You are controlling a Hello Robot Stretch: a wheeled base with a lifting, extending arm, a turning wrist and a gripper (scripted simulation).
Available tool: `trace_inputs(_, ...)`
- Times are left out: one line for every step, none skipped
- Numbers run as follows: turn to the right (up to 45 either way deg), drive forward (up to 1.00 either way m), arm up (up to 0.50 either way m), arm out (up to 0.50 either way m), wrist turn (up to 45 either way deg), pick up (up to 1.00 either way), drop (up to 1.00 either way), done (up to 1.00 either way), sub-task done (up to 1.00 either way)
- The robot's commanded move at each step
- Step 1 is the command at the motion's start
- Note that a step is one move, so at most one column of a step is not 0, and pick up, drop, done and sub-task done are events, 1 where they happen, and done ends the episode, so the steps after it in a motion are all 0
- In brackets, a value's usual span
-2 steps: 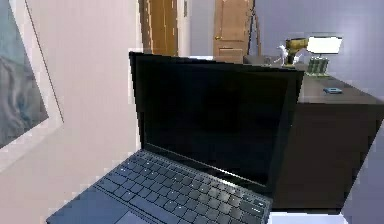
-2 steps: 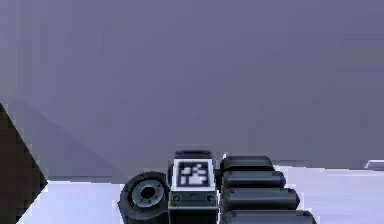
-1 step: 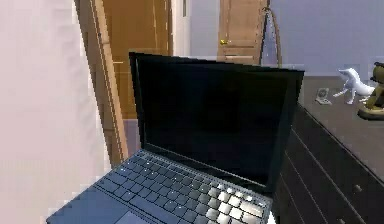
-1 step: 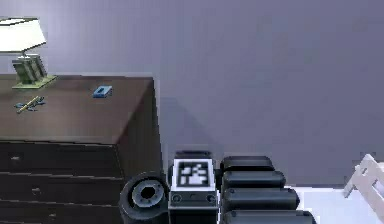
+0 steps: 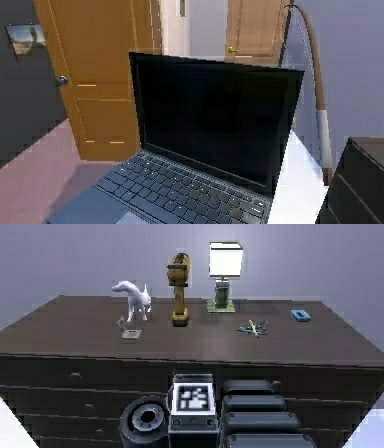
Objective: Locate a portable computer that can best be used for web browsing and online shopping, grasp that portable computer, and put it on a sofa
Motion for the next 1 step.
trace_inputs(0.0, 1.0, 0.0, 0.0, 0.0, 0.0, 0.0, 0.0, 0.0)
